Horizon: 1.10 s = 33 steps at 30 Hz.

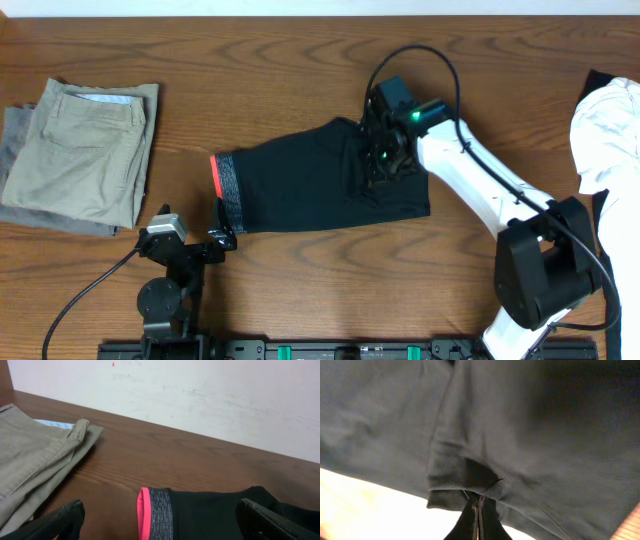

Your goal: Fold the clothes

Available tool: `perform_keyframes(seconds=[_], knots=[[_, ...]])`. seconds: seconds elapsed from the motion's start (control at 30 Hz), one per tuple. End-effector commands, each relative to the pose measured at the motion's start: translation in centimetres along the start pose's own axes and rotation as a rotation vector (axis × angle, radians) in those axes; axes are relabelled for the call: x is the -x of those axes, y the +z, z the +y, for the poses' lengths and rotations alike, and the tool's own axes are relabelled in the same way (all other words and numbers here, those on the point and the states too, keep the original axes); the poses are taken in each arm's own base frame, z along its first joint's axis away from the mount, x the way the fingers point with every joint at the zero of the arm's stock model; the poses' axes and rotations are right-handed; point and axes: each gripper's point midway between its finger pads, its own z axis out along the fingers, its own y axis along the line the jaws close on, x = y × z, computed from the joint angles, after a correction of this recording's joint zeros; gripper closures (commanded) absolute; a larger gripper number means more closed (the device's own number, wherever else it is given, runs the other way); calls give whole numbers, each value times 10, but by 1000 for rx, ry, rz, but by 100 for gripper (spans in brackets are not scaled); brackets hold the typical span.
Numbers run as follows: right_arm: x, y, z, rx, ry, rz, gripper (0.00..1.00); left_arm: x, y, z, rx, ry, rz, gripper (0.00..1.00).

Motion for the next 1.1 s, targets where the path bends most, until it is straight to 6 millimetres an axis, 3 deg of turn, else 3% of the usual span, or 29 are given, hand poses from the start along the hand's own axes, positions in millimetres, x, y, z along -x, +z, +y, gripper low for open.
perform_keyframes(seconds=[0.0,0.37,0.67,0.8,0.93,1.07], knots=[[-15,18,21,100,-39,37,99,-15,1,1,-4,8,45,2],[-36,59,31,203,-15,144,99,-15,1,1,-4,8,45,2],[-57,42,37,235,-6,254,99,-15,1,1,-4,8,45,2],[-28,15,33,193,-25,146,99,-15,1,1,-4,8,45,2],[26,-27,19,108,-47,-59,98,-15,1,1,-4,8,45,2],[63,-46,7,86,-131,-195,99,-15,1,1,-3,8,44,2]])
